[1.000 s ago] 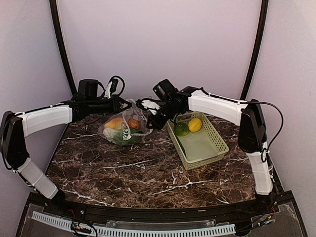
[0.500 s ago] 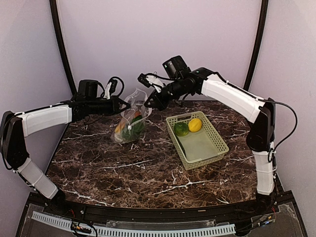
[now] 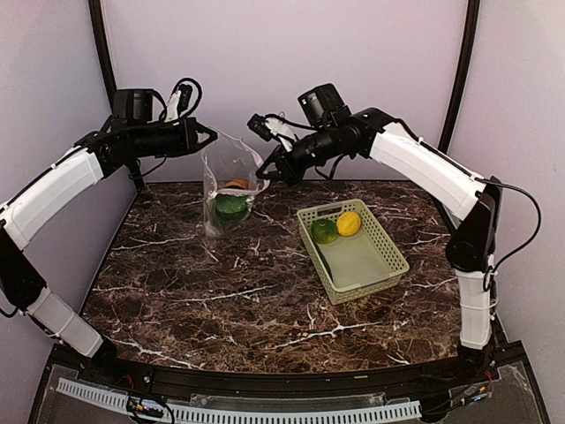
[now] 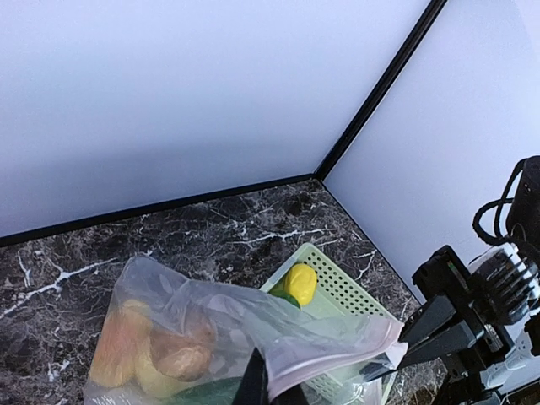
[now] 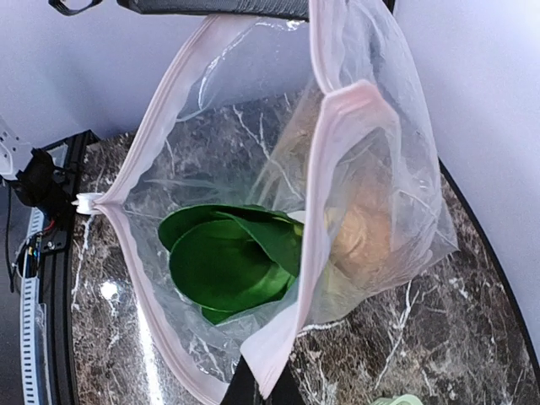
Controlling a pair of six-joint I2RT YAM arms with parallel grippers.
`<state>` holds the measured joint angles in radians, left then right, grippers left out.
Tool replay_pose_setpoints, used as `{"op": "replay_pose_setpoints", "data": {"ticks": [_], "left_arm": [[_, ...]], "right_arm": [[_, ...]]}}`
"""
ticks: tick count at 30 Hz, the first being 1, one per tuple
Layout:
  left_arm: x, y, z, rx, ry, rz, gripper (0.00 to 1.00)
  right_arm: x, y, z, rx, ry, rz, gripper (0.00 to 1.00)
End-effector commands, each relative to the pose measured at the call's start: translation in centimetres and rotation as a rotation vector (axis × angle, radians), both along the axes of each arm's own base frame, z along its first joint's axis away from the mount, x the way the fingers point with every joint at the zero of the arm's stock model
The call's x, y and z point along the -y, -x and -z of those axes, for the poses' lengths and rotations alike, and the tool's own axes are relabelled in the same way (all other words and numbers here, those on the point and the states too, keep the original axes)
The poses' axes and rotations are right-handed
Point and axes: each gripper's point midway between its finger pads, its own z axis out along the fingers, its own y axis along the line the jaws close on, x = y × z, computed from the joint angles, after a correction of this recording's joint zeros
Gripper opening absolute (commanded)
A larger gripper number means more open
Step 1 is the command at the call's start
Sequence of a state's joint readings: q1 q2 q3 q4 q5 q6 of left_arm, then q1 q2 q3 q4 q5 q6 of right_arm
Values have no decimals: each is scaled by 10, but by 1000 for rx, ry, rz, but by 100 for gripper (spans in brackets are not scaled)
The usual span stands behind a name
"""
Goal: Place the food in the zip-top bag and seal the zipper
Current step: Adjust the zipper food storage bag at the center of the board, then pick up the fake vegetable from the bin.
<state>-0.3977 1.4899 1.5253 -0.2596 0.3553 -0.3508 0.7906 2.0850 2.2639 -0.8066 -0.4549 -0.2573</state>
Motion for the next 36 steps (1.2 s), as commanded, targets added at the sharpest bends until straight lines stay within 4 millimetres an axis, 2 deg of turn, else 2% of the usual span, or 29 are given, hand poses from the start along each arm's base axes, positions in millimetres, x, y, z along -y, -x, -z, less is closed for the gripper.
{"op": "replay_pose_setpoints", "data": {"ticks": [1,4,7,10,12,15,18,19,20,23,25,26,27,28,32,36], "left_arm": [[-21,13,-11,-1,-83,-61,1],[-22,14,3,-47,-111,-60,1],[-29,15,8,-57,-154,-85,1],[-40,15,12,-65,-216,-125,1],[-42,17,12,-73,-227,-128,1],[-39,21,10,-90,-219,-104,1],[-41,27,-2,-104,-221,-99,1],[-41,30,1,-131,-228,-94,1],[-39,32,-5,-131,-218,-87,1],[-18,45,0,-202,-156,14,1],[0,54,7,-228,-133,80,1],[12,60,18,-249,-136,118,1],[18,60,23,-251,-134,134,1],[29,63,39,-285,-145,162,1],[48,63,72,-372,-161,194,1],[53,61,77,-376,-156,194,1]], "right_arm": [[0,19,-58,36,-130,-72,1],[0,34,-84,59,-187,-124,12],[7,41,-102,70,-219,-132,32],[25,41,-103,69,-207,-116,40],[46,34,-93,50,-191,-87,43],[86,11,-53,-21,-147,6,46],[121,-12,-11,-103,-88,117,45],[130,-18,7,-146,-68,149,45],[140,-24,25,-189,-51,184,44],[158,-32,84,-334,21,252,41],[164,-30,119,-416,77,269,39],[165,-28,134,-448,97,275,38],[166,-27,147,-478,112,281,38],[164,-26,157,-517,114,287,37],[158,-31,187,-633,134,302,33],[151,-37,206,-692,157,308,32]]}}
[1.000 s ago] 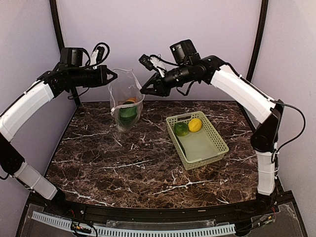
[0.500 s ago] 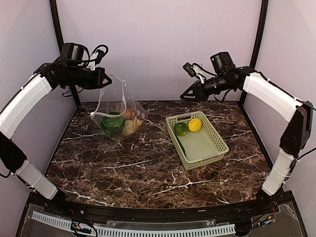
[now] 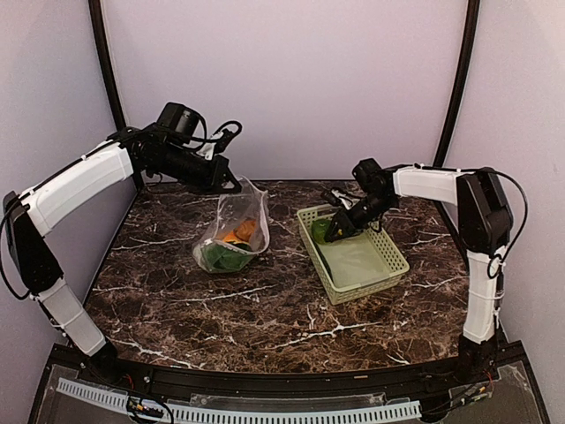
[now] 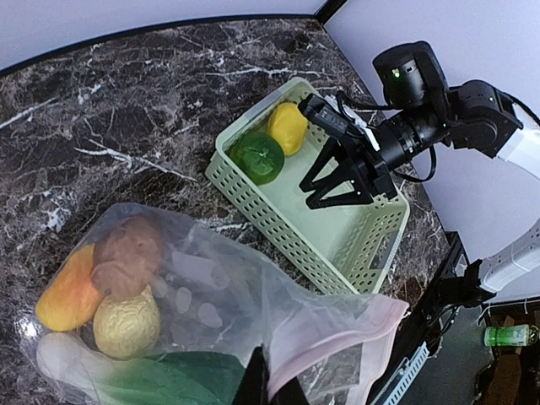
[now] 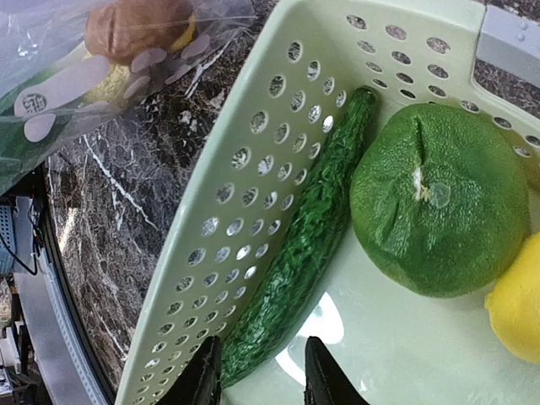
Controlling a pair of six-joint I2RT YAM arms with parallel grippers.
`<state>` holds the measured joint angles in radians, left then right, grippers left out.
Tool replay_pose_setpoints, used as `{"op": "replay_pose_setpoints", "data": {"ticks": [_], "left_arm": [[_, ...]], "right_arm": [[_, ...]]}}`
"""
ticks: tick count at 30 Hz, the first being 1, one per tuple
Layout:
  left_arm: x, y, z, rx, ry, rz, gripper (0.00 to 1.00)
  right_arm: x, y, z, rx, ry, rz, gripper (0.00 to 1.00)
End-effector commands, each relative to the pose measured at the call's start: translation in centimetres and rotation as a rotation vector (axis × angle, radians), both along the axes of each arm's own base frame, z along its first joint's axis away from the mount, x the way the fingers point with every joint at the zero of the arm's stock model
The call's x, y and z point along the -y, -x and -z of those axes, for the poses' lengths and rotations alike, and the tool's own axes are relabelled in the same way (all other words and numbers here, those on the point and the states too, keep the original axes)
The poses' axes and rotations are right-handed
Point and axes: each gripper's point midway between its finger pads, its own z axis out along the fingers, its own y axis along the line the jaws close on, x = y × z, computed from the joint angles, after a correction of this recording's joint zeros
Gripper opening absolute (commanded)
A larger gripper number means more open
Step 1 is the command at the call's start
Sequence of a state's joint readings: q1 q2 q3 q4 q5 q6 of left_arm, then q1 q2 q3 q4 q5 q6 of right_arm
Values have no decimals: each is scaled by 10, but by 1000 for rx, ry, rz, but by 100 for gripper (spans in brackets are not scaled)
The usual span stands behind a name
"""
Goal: Place the food in the zip-top bag and seal the zipper
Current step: Pick up the fake vegetable from the bin.
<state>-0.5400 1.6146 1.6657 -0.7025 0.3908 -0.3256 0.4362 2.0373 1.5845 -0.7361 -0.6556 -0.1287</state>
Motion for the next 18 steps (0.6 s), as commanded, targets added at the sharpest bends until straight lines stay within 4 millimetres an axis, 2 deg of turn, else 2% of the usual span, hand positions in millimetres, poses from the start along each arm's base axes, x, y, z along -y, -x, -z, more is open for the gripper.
{"op": "replay_pose_setpoints", "data": {"ticks": [1,7,18], "left_arm": [[4,2,-3,-3,40,1,1],[4,1,-3,-1,46,-6,1],[-2,3,-4,2,36,-30,1]], "right_arm": [[-13,-7,2,-47,-20,9,33],[-29,-12,8,-41,34,12,36],[-36,-3,46,-88,181,37,41]]}}
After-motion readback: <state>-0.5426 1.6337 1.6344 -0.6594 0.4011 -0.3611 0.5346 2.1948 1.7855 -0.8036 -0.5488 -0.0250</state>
